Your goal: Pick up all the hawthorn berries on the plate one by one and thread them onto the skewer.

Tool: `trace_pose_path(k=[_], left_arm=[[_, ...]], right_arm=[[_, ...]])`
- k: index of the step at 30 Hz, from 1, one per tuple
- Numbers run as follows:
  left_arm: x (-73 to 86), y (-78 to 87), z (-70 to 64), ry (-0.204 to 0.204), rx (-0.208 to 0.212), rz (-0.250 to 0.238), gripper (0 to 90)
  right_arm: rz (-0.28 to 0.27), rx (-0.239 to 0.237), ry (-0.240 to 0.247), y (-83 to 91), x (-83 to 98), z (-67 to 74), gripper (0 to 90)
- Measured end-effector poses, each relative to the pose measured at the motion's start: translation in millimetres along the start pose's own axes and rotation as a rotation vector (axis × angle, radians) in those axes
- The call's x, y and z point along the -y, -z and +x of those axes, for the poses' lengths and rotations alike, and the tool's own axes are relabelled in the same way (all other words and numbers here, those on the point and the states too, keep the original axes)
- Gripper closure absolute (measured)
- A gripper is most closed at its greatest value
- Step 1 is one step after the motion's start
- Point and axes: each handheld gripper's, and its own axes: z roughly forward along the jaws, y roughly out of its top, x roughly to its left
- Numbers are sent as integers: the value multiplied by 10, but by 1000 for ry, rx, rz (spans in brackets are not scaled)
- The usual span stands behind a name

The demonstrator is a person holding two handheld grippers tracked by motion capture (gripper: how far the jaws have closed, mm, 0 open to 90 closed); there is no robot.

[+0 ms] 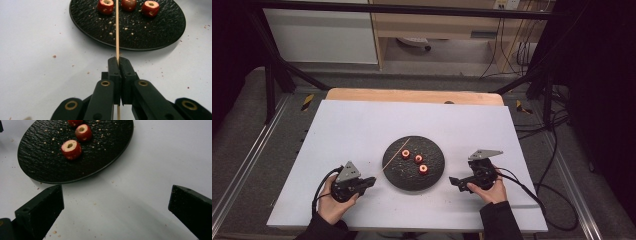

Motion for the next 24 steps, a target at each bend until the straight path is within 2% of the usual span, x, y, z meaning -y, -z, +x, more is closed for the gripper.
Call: trace_pose_path(k=[5, 8, 12, 17, 24], left_arm=[[41, 24, 36, 15, 3, -8, 887], [50, 27, 40, 10, -1, -9, 887], [57, 35, 45, 14, 5, -14, 887], [61, 38, 42, 11, 4, -16, 886], [71, 32, 52, 13, 7, -15, 886]], right_arm=[[35, -9, 17, -61, -146, 83, 9], [67, -11, 48, -138, -320, 186, 12], [89, -22, 71, -197, -441, 272, 20], [148, -36, 113, -317, -660, 420, 61], [213, -51, 122, -454, -830, 473, 123]])
